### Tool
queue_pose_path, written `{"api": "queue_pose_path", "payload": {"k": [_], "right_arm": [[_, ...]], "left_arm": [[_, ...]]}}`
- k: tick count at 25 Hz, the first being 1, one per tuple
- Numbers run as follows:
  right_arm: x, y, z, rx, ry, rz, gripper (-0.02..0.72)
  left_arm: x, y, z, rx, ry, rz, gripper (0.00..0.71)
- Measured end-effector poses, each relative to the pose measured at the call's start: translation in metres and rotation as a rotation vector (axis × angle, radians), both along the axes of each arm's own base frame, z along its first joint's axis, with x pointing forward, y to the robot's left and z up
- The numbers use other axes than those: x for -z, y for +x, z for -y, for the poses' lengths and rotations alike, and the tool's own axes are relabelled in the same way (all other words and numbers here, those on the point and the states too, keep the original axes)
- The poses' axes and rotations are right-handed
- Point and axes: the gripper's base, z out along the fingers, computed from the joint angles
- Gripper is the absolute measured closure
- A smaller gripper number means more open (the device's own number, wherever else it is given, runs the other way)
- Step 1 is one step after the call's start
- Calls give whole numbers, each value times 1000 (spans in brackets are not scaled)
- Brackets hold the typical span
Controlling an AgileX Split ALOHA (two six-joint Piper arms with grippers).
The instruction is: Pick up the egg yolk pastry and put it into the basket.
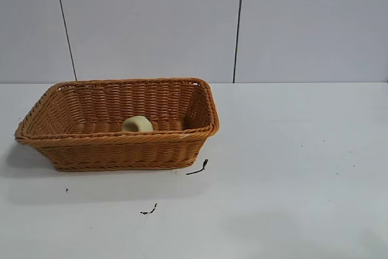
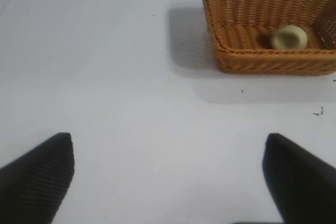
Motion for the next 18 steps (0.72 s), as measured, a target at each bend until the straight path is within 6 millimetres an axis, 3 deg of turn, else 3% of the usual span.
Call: {"api": "queue_pose_path", "payload": {"k": [18], "right_arm": [[-1,-24,1,24,12,152,10]], "left_arm": [[0,0,0,0,-1,0,14]]}}
